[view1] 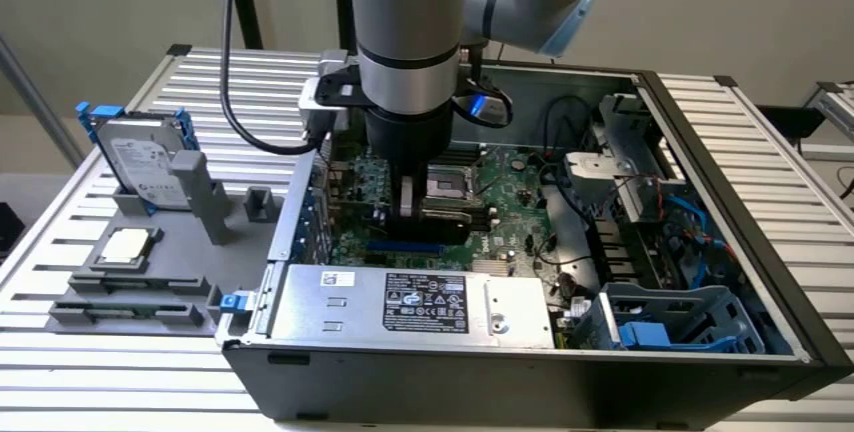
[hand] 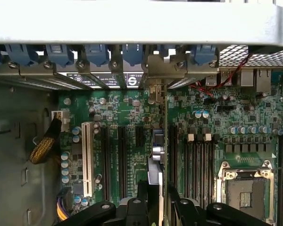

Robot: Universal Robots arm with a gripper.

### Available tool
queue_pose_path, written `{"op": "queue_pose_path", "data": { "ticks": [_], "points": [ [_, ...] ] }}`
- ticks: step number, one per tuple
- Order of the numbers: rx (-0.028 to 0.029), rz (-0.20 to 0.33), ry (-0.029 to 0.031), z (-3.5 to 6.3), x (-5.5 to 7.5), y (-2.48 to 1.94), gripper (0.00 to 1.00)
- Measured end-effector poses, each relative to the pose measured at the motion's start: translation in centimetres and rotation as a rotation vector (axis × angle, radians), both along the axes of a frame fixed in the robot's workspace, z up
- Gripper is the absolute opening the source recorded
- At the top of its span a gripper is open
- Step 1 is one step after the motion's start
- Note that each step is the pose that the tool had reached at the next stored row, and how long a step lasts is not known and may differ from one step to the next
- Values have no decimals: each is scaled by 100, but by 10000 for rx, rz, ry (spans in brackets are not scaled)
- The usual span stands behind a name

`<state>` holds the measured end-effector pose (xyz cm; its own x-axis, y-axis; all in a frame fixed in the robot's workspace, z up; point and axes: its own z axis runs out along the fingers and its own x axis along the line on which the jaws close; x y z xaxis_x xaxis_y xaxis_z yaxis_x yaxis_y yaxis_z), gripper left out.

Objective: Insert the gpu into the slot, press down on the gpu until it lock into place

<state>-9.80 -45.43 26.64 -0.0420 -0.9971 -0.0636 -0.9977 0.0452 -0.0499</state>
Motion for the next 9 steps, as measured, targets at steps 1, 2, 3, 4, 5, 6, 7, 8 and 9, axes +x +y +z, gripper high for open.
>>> {"op": "queue_pose_path", "data": {
  "ticks": [1,2,3,4,5,6,7,8,9],
  "points": [
    [-10,3,2,-4,-1,1,26],
    [-21,7,3,-8,0,1,26],
    [-30,11,3,-14,-1,1,26],
    [-36,15,3,-19,-1,1,26],
    [-42,19,4,-23,-2,2,26],
    [-46,24,4,-25,-3,3,26],
    [-48,31,4,-27,-5,3,26],
    [-49,40,4,-29,-8,4,26],
    [-48,50,3,-31,-11,6,26]
  ]
}}
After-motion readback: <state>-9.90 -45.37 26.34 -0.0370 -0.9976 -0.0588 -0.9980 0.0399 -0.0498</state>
